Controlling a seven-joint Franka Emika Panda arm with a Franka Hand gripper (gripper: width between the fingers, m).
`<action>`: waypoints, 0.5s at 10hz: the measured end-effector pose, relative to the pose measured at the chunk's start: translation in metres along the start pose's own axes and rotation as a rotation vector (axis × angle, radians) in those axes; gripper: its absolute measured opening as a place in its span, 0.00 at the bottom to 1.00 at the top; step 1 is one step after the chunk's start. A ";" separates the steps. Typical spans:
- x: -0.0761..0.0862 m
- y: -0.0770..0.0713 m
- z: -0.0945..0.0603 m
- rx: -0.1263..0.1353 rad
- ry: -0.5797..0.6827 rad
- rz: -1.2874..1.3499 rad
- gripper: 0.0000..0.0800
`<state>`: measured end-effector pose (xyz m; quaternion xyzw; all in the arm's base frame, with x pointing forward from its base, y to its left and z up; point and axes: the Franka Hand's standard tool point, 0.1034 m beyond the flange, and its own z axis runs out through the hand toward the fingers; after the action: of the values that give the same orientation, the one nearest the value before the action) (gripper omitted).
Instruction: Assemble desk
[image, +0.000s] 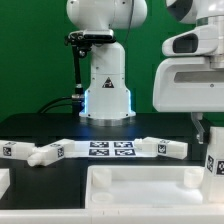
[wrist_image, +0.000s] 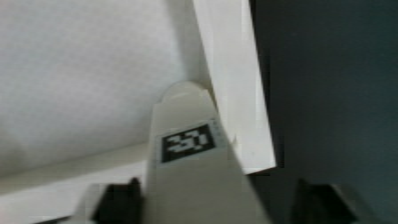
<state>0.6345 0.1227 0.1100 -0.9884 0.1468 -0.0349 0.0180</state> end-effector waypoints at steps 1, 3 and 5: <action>0.000 0.005 0.001 -0.008 -0.008 0.095 0.36; 0.001 0.006 0.002 -0.004 -0.006 0.367 0.36; -0.002 -0.003 0.004 0.008 -0.027 0.737 0.36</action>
Offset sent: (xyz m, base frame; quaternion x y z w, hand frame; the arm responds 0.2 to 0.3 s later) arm 0.0041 -0.0044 -0.0082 -0.0165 0.0171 0.3070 0.9514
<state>0.6340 0.1264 0.1065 -0.8695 0.4925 -0.0134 0.0350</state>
